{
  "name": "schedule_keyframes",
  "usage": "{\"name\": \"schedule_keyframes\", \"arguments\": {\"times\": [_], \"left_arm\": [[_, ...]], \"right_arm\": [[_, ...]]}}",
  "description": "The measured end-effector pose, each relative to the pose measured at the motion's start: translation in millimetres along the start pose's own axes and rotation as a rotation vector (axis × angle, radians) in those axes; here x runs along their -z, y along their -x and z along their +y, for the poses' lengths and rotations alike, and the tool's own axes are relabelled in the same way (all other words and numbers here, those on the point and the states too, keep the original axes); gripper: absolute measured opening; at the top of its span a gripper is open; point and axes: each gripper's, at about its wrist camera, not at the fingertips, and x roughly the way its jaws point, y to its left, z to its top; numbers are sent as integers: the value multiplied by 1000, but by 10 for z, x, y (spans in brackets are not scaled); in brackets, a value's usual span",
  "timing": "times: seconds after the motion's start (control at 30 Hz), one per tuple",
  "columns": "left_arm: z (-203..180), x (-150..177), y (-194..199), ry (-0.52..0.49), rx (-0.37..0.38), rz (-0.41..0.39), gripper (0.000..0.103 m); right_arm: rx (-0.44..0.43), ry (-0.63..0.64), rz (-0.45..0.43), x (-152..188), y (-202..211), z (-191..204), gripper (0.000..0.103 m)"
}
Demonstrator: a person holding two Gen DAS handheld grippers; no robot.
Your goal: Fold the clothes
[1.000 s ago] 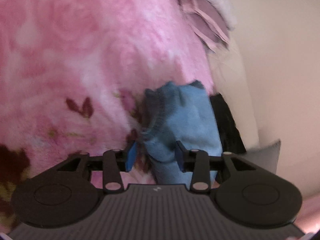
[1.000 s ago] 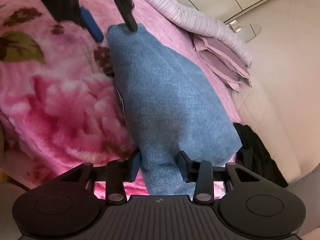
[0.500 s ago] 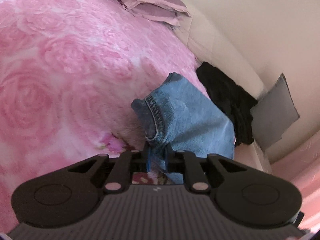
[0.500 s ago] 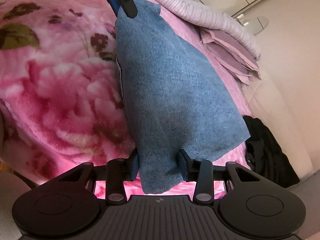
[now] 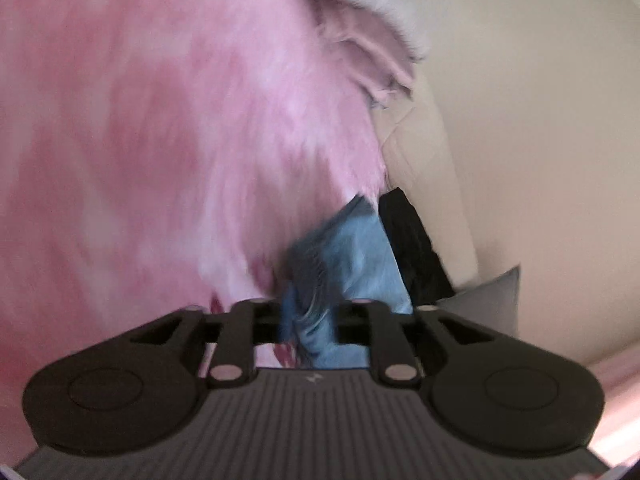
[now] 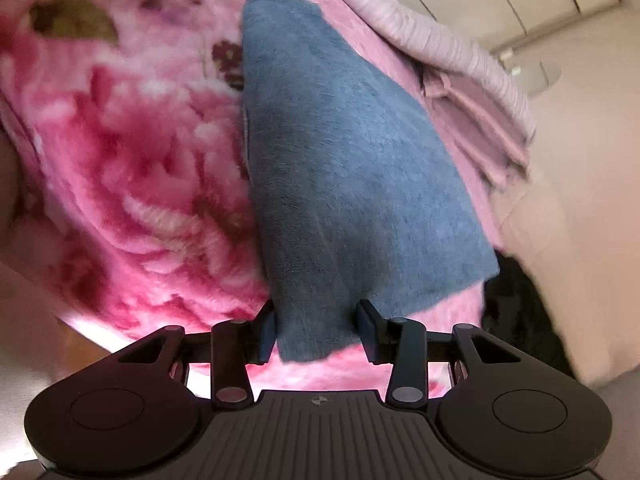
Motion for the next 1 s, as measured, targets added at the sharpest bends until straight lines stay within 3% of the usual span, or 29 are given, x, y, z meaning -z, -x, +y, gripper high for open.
{"name": "schedule_keyframes", "arguments": {"times": [0.03, 0.13, 0.2, 0.27, 0.3, 0.33, 0.37, 0.43, 0.57, 0.63, 0.77, 0.87, 0.93, 1.0], "left_arm": [[-95, -48, 17, -49, -12, 2, 34], [-344, -130, -247, -158, -29, 55, 42], [-414, -151, -496, -183, -50, 103, 44], [-424, -166, -739, -183, -81, 148, 37], [-375, -172, -794, -158, -71, 143, 22], [-328, -179, -845, -135, -61, 139, 14], [-306, -190, -835, -144, -45, 128, 13], [-317, -162, -787, -211, -22, 96, 10], [-431, -18, -646, -438, 6, 15, 9], [-389, 97, -717, -541, -51, -13, 10], [-219, -59, -814, -399, -165, -18, 12], [-241, -366, -660, -215, -78, -86, 11], [-348, -542, -680, -194, -46, -69, 20], [-559, -642, -874, -252, -70, -13, 35]], "right_arm": [[-44, -116, -6, -23, 57, -149, 47], [-182, -649, -28, 60, 137, -766, 48], [-214, -939, -54, 206, 136, -1083, 48], [-220, -1186, -68, 353, 63, -1314, 48], [-242, -1275, -74, 404, -9, -1405, 48], [-261, -1341, -66, 455, -102, -1436, 48], [-280, -1404, -57, 507, -198, -1459, 44], [-323, -1453, -29, 575, -394, -1465, 13], [-333, -1498, -48, 694, -480, -1412, 12], [-334, -1507, -57, 744, -496, -1390, 12], [-348, -1510, -57, 764, -490, -1426, 15], [-341, -1511, -50, 737, -445, -1552, 32], [-308, -1509, -77, 691, -434, -1698, 34], [-274, -1507, -104, 644, -423, -1845, 35]]}}
